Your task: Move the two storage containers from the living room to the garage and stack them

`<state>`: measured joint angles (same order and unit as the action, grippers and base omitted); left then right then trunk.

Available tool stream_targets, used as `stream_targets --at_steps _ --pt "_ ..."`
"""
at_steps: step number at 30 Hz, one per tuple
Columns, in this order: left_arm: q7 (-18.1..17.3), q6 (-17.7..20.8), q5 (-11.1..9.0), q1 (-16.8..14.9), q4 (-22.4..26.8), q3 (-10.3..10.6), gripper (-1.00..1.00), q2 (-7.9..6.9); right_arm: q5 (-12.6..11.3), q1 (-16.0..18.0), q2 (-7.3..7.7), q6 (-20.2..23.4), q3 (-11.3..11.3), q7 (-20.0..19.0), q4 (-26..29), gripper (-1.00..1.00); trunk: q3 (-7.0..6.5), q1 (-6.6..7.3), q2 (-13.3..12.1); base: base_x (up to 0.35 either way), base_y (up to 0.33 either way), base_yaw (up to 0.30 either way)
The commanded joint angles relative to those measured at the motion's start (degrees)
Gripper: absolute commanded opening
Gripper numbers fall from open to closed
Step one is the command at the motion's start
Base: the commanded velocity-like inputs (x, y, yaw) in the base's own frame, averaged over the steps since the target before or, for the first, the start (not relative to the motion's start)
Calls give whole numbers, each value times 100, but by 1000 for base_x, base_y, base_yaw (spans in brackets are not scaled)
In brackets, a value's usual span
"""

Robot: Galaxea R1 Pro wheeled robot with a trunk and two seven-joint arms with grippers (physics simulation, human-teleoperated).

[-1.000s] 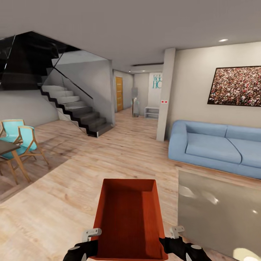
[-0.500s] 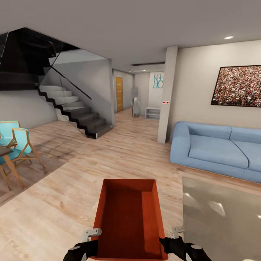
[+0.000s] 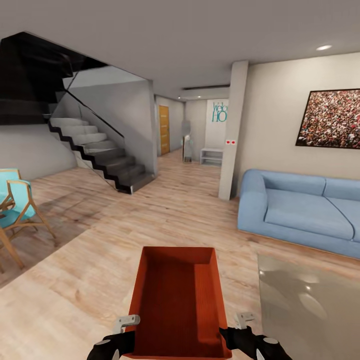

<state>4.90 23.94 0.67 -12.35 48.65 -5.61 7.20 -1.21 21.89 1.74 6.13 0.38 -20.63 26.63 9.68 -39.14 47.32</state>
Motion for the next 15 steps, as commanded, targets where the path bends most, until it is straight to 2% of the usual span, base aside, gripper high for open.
stream_targets --at_steps 1,15 --pt "28 -338 56 -5 21 -72 -100 -4 -2 0 10 45 17 -143 0 -100 9 -5 6 330 0 0" --pt "28 -338 56 -5 21 -72 -100 -8 -2 0 10 37 14 -143 -1 -100 9 -5 6 330 0 0"
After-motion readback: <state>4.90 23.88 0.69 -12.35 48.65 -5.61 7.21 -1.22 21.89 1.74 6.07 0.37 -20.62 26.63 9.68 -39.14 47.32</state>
